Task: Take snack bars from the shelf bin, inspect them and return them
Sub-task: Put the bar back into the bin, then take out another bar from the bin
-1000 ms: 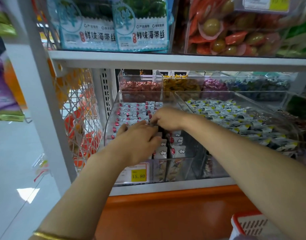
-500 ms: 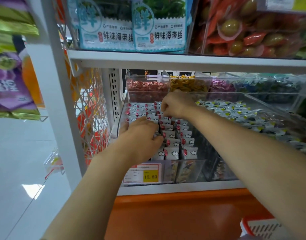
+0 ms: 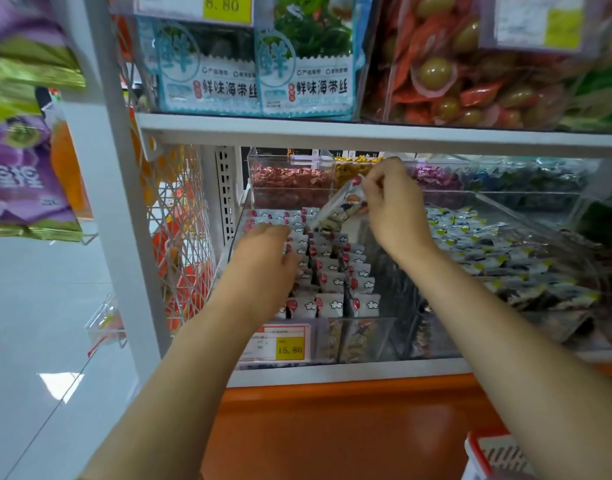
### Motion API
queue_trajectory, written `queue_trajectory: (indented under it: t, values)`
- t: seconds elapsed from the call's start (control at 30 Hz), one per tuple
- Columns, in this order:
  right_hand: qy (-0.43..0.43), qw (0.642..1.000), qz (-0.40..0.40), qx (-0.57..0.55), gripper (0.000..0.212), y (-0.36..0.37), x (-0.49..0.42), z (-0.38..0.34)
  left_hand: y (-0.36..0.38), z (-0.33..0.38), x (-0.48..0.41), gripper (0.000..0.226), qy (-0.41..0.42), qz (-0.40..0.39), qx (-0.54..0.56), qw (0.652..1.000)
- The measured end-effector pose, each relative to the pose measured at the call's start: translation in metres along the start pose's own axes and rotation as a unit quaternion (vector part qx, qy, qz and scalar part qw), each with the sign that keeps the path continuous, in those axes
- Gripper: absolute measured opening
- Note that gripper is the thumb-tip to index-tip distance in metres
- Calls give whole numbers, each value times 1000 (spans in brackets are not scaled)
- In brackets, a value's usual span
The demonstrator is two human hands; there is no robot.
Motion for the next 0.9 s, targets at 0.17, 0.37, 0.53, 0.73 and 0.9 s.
queue_trajectory:
  t: [0.17, 0.37, 0.53, 0.73, 0.9]
  values:
    - [91, 975, 21, -203, 12, -14, 48, 1, 2, 3, 5, 42, -14, -14, 122, 992]
    - [161, 885, -8, -436, 8, -7, 84, -2, 9, 0, 18, 23, -48, -62, 388, 918]
    - [179, 802, -47, -567, 9, -1, 98, -3, 13, -8, 18, 22, -86, -55, 558, 824]
    - [185, 701, -65, -686, 12, 5, 101, -3, 11, -9, 14, 24, -74, 1, 679, 730]
    - [187, 685, -50, -702, 17, 7, 100, 1, 16, -12, 11, 25, -71, 0, 694, 717]
Point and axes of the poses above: each hand's wrist, its own x-axis away from the middle knuckle, its own y-axis out of the palm, z = x × y, the point moved 3 cm from there along -x, towards the middle knuckle, and after that the axes turned 15 degrees about -z, right-handed, at the moved point
